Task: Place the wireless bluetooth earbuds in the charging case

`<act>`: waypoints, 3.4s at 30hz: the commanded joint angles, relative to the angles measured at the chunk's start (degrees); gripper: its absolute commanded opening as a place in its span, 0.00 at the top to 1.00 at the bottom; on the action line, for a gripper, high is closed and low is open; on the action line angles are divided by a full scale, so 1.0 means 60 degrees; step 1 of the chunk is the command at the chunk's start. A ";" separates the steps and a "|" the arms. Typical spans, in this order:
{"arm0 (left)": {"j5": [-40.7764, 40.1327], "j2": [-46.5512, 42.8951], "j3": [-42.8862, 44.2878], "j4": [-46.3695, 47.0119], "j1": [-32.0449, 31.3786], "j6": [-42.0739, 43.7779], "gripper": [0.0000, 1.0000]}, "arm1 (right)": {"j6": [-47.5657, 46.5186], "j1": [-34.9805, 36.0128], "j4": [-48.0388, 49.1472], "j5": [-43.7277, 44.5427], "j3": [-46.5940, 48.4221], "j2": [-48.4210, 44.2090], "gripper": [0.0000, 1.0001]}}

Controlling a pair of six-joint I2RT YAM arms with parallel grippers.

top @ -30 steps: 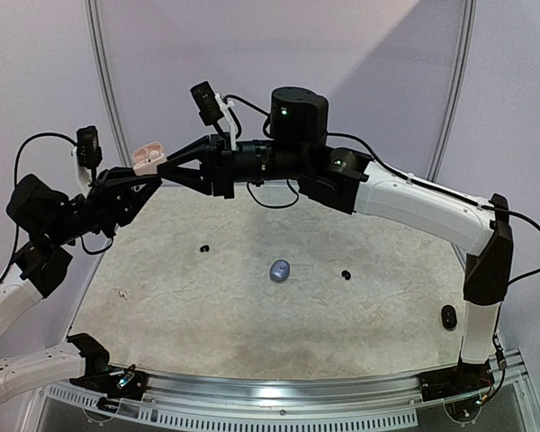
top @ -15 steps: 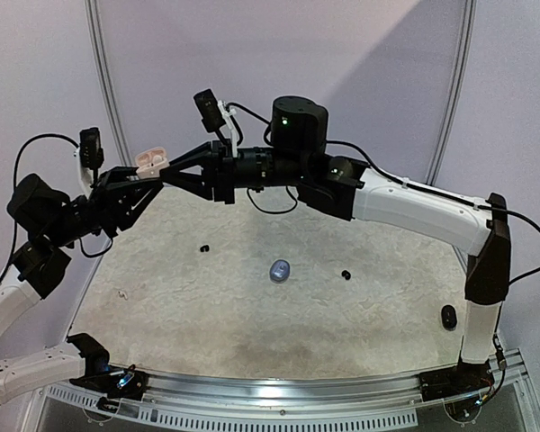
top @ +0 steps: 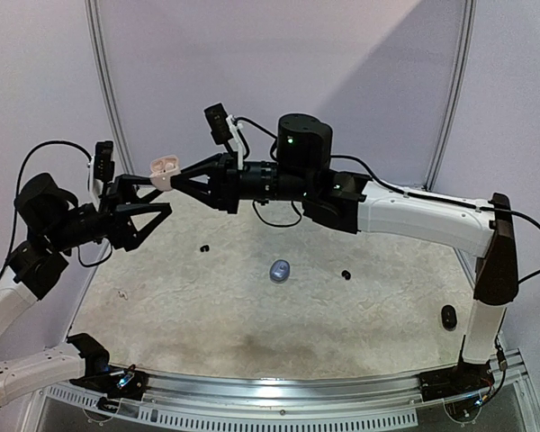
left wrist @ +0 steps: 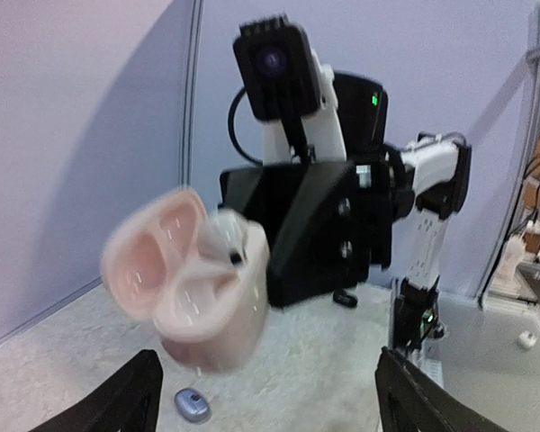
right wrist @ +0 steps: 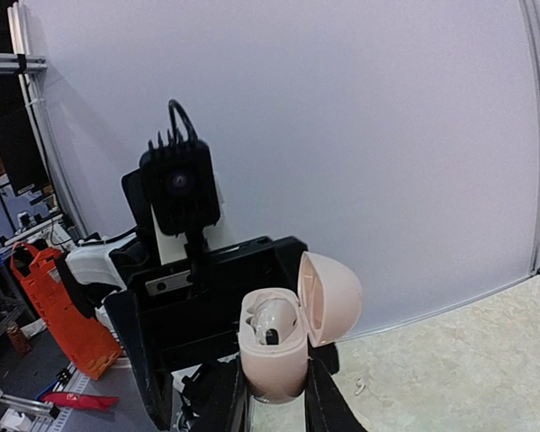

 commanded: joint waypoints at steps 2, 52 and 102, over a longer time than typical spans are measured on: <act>-0.0340 -0.0193 0.0808 -0.4361 0.0004 0.2477 0.14 | -0.0039 -0.0218 0.0464 0.1398 -0.0522 -0.0859 1.00; -0.6150 0.9806 0.2975 -1.0546 0.6142 -0.0879 0.55 | -0.0846 -0.1237 0.0230 0.2671 -0.3443 -0.2345 1.00; -0.3878 0.8388 0.3180 -0.9657 0.5995 -0.0838 1.00 | -0.1053 -0.1240 0.0108 0.2218 -0.3488 -0.2349 1.00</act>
